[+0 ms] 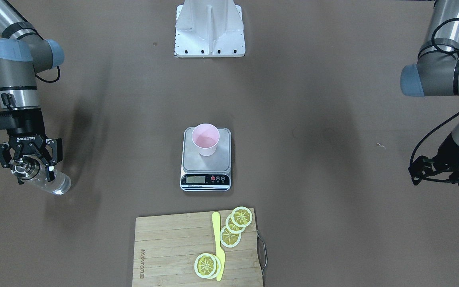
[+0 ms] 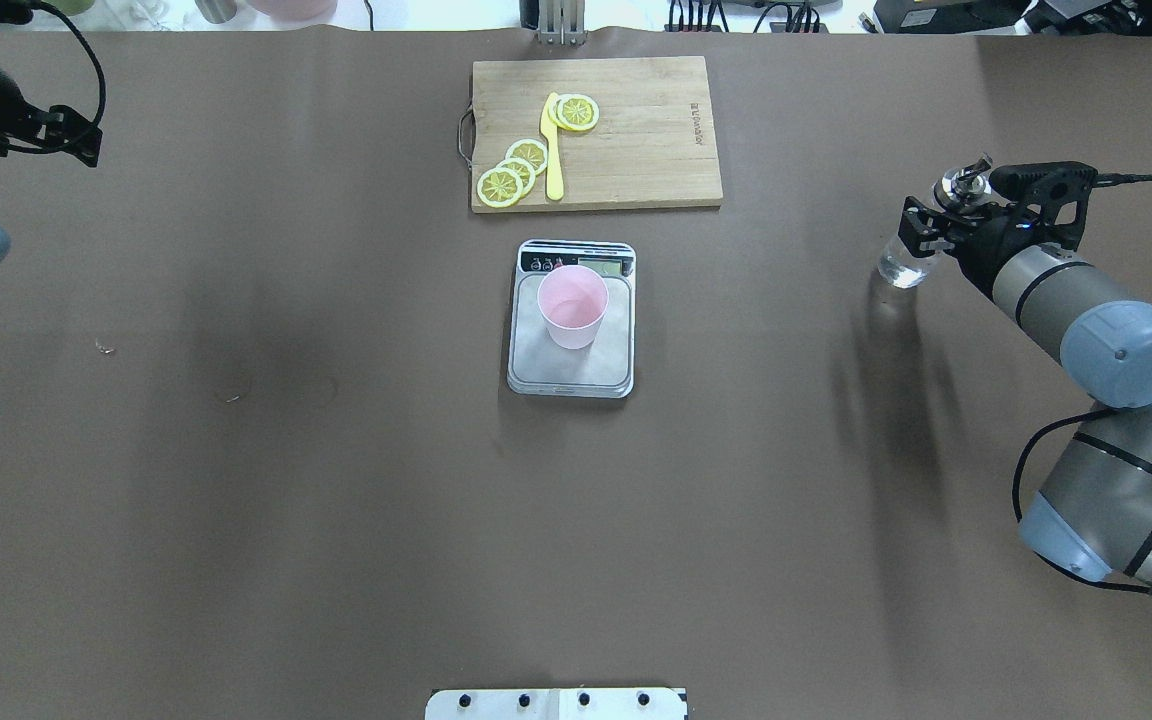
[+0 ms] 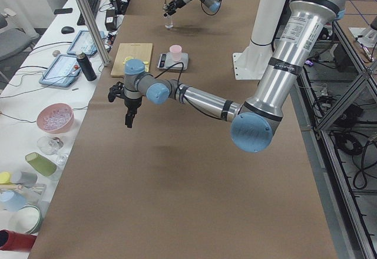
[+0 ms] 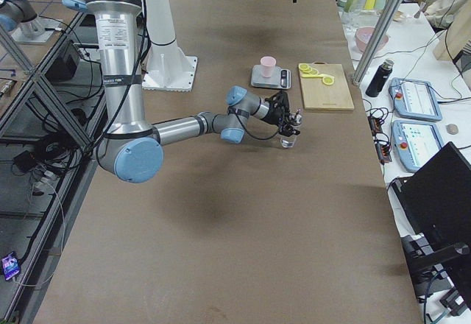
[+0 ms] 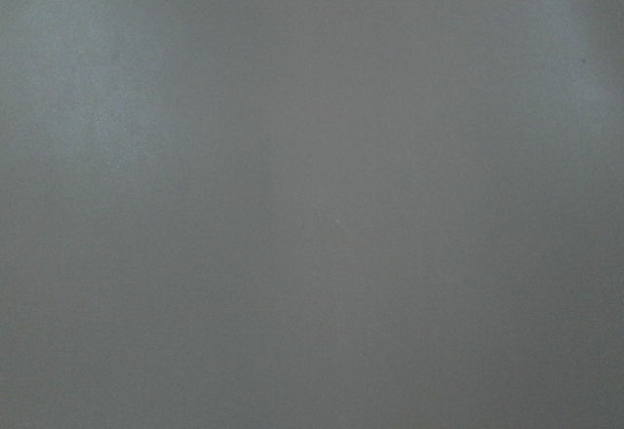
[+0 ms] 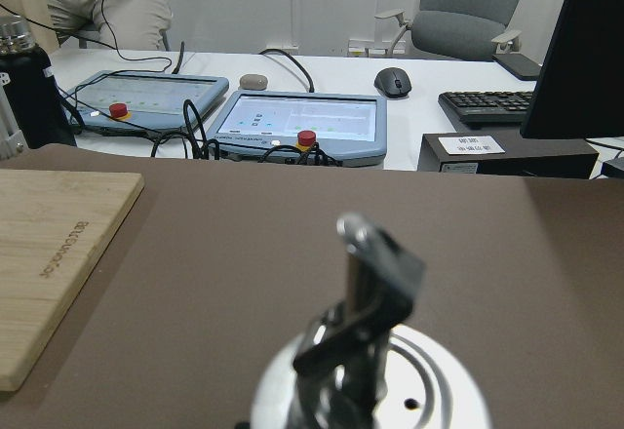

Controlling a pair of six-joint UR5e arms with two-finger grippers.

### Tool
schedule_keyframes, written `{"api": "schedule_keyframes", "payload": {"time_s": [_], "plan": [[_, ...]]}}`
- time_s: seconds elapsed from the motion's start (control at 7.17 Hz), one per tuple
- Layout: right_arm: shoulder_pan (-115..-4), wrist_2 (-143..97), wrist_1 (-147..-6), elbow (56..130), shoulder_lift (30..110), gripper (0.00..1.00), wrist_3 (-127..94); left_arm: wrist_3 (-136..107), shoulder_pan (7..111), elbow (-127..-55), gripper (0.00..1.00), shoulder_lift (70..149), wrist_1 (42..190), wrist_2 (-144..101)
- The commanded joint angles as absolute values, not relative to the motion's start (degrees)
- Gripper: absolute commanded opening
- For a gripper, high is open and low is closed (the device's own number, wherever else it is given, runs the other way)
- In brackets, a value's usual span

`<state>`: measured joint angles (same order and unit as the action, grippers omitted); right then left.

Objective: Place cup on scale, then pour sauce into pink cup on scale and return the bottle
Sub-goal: 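Lower the sauce bottle to its original spot with the right gripper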

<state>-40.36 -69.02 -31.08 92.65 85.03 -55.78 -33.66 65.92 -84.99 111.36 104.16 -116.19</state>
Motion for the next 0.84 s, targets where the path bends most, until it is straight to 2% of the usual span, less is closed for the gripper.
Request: {"api": "schedule_keyframes", "payload": {"time_s": [0.0, 0.7], "plan": [[-40.1, -68.9, -31.1, 92.6, 84.9, 0.0, -55.7, -33.7, 65.9, -85.0, 0.99, 111.4, 104.2, -116.2], [-39.6, -68.9, -31.1, 92.5, 85.2, 0.0, -55.7, -33.6, 65.9, -85.0, 0.99, 111.4, 104.2, -116.2]]}}
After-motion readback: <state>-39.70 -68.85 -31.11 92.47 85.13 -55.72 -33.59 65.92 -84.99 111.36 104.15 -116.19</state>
